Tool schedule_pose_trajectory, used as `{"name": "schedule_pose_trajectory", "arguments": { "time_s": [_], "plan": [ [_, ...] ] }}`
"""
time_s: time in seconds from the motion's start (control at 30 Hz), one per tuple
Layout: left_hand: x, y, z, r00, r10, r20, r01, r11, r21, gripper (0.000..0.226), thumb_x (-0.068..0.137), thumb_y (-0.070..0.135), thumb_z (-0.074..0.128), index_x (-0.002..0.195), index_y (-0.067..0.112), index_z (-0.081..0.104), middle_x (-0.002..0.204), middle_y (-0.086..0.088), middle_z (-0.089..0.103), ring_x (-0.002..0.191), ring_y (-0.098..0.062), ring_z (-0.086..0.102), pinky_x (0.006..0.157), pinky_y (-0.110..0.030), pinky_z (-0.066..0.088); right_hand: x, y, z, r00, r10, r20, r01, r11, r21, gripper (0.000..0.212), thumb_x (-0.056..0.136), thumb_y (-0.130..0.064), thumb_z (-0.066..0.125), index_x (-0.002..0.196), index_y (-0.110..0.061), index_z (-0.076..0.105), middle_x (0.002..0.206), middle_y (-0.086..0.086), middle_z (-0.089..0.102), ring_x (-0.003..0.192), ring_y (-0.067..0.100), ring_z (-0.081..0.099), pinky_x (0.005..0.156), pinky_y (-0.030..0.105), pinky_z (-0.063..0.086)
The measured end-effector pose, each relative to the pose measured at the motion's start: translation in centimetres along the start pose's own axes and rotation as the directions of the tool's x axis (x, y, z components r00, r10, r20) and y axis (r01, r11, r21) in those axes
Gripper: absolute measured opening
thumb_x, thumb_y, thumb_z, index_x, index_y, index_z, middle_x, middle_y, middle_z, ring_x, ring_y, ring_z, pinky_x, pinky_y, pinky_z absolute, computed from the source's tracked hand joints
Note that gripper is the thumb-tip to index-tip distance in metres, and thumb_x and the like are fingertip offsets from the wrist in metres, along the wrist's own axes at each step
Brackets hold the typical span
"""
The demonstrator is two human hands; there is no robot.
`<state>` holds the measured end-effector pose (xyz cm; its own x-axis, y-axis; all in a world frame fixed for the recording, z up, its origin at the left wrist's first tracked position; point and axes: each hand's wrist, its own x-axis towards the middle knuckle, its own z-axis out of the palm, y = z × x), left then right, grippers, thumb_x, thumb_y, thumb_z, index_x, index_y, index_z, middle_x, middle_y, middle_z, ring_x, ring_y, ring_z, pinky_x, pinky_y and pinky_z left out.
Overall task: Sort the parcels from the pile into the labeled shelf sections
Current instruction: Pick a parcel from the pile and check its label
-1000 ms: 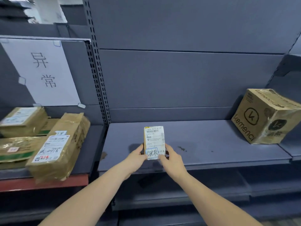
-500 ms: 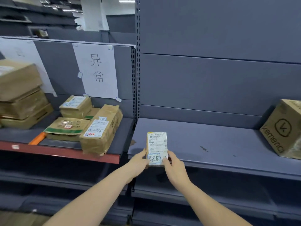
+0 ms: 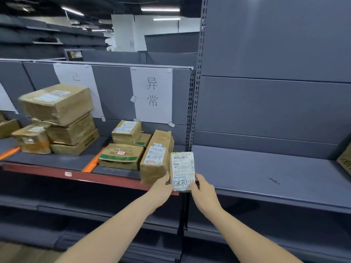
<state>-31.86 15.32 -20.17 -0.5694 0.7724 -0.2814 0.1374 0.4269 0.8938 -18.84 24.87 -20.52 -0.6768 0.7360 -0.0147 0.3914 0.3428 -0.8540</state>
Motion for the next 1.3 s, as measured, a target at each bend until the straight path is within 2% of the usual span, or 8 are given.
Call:
{"name": "schedule_pose_trajectory", "arguments": {
  "time_s": [0.1,0.23,0.37,0.47,0.6,0.83,1.13,1.3],
  "plan": [
    [-0.9,-1.7,-3.5,1.000,0.008,-0.016,-0.008,1.000,-0.006,0.056,0.101,0.014,0.044,0.153,0.027,0.026,0.140,0.008,0.052,0.118,-0.008,0.051,0.081,-0.013,0.042,-0.6,-2.1,3.6,1.000,0.003,-0.012,-0.003,1.000,0.010,0.037,0.101,-0.028,0.039,0.138,-0.026,0.045,0.118,-0.007,0.062,0.090,0.009,0.060,0.071,0.026,0.051],
    [-1.8,-4.4,-8.4,0.998,-0.002,-0.064,0.001,1.000,-0.012,0.055,0.101,0.014,0.042,0.152,0.028,0.027,0.141,0.007,0.053,0.124,-0.014,0.050,0.104,-0.028,0.041,-1.3,-4.8,8.5,1.000,0.003,-0.009,-0.003,1.000,0.024,0.037,0.100,-0.029,0.041,0.137,-0.027,0.045,0.107,-0.009,0.062,0.088,0.012,0.061,0.076,0.032,0.054],
    [-2.6,-6.8,-12.6,0.994,-0.032,-0.102,0.031,0.999,-0.015,0.054,0.101,0.016,0.041,0.152,0.028,0.028,0.143,0.005,0.050,0.130,-0.018,0.046,0.112,-0.039,0.036,-1.8,-7.4,12.8,1.000,-0.009,0.028,0.007,0.999,0.047,0.040,0.100,-0.028,0.042,0.140,-0.023,0.042,0.118,-0.004,0.062,0.087,0.012,0.059,0.074,0.027,0.048],
    [-3.0,-8.4,-15.2,0.993,-0.041,-0.115,0.040,0.999,-0.009,0.053,0.101,0.019,0.042,0.151,0.028,0.030,0.143,0.007,0.051,0.131,-0.017,0.046,0.112,-0.039,0.036,-1.9,-8.8,15.2,0.999,-0.014,0.052,0.011,0.998,0.060,0.041,0.100,-0.027,0.042,0.141,-0.023,0.041,0.117,-0.005,0.061,0.084,0.009,0.058,0.076,0.028,0.049],
    [-3.0,-9.6,-17.7,0.988,-0.059,-0.145,0.056,0.998,-0.026,0.052,0.101,0.021,0.041,0.152,0.028,0.029,0.141,0.008,0.052,0.125,-0.015,0.050,0.103,-0.029,0.042,-1.1,-10.1,17.5,0.996,-0.028,0.084,0.023,0.998,0.062,0.041,0.100,-0.027,0.043,0.141,-0.023,0.042,0.128,-0.005,0.060,0.098,0.008,0.056,0.087,0.029,0.047],
    [-1.9,-10.5,-20.5,0.977,-0.102,-0.186,0.090,0.994,-0.070,0.051,0.101,0.020,0.040,0.151,0.030,0.031,0.145,0.007,0.049,0.134,-0.019,0.043,0.113,-0.041,0.035,1.9,-10.9,20.4,0.991,-0.073,0.110,0.073,0.997,0.004,0.042,0.099,-0.029,0.045,0.141,-0.024,0.042,0.132,-0.005,0.058,0.112,0.013,0.052,0.094,0.033,0.046],
    [0.2,-10.4,-23.5,0.962,-0.113,-0.250,0.082,0.988,-0.132,0.043,0.102,0.020,0.043,0.143,0.031,0.046,0.131,0.012,0.060,0.120,-0.011,0.053,0.099,-0.027,0.042,6.8,-11.9,23.5,0.986,-0.118,0.120,0.123,0.992,-0.028,0.037,0.097,-0.030,0.049,0.133,-0.027,0.045,0.128,-0.005,0.061,0.108,0.012,0.056,0.088,0.032,0.051],
    [0.8,-10.7,-25.9,0.949,-0.131,-0.286,0.090,0.984,-0.151,0.043,0.101,0.013,0.042,0.138,0.031,0.050,0.128,0.010,0.062,0.113,-0.011,0.056,0.093,-0.025,0.043,8.9,-13.4,25.6,0.977,-0.145,0.156,0.152,0.988,-0.036,0.041,0.096,-0.030,0.050,0.137,-0.025,0.045,0.130,-0.005,0.060,0.111,0.013,0.056,0.094,0.035,0.049]
  ]
}}
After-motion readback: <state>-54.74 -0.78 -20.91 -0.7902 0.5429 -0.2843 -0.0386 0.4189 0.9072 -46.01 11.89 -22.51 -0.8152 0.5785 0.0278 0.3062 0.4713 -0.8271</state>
